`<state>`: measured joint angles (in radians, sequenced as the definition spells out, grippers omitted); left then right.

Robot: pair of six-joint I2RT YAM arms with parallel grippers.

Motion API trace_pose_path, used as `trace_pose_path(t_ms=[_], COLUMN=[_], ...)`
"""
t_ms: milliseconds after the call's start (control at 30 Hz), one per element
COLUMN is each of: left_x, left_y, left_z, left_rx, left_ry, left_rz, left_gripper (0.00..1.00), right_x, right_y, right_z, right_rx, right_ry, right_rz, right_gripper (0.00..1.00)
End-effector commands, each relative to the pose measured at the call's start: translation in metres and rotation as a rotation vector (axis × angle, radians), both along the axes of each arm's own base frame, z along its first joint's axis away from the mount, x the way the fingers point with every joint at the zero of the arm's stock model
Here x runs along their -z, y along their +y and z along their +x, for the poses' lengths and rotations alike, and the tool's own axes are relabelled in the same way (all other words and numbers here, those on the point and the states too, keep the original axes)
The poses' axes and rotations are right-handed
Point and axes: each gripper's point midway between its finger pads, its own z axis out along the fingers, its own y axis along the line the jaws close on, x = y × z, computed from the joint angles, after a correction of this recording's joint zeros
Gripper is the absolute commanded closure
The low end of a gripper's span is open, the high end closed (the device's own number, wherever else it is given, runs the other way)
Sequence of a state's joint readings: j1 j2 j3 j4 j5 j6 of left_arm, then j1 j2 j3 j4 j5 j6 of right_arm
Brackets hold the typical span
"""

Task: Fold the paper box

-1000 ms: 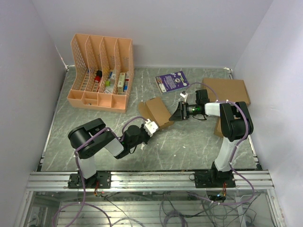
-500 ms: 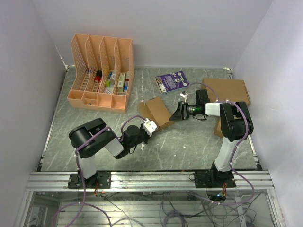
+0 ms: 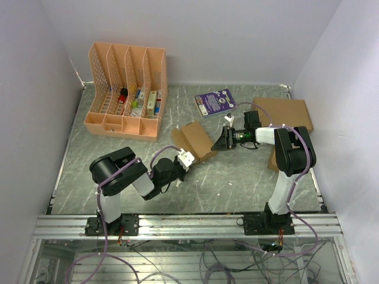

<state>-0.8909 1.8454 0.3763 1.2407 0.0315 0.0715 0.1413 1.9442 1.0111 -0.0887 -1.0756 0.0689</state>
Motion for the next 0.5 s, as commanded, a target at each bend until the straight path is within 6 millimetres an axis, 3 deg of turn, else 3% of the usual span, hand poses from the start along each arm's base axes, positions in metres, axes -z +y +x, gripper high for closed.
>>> trace_pose_path(t_ms=[0, 467], left_x=[-0.0163, -0.0255], left_y=[-0.0027, -0.009], left_z=[0.0004, 0.0025], left_rx=[0.005, 0.025], left_ry=[-0.03, -0.033], left_rz=[-0.088, -0.099], left_gripper=[0.93, 0.93], right_x=[0.0111, 0.0112], right_y=[0.0002, 0.0021], right_z=[0.001, -0.0002], right_rx=[-0.002, -0.012], right_ry=[0.004, 0.002], right_rz=[-0.039, -0.04], right_gripper=[0.52, 0.52])
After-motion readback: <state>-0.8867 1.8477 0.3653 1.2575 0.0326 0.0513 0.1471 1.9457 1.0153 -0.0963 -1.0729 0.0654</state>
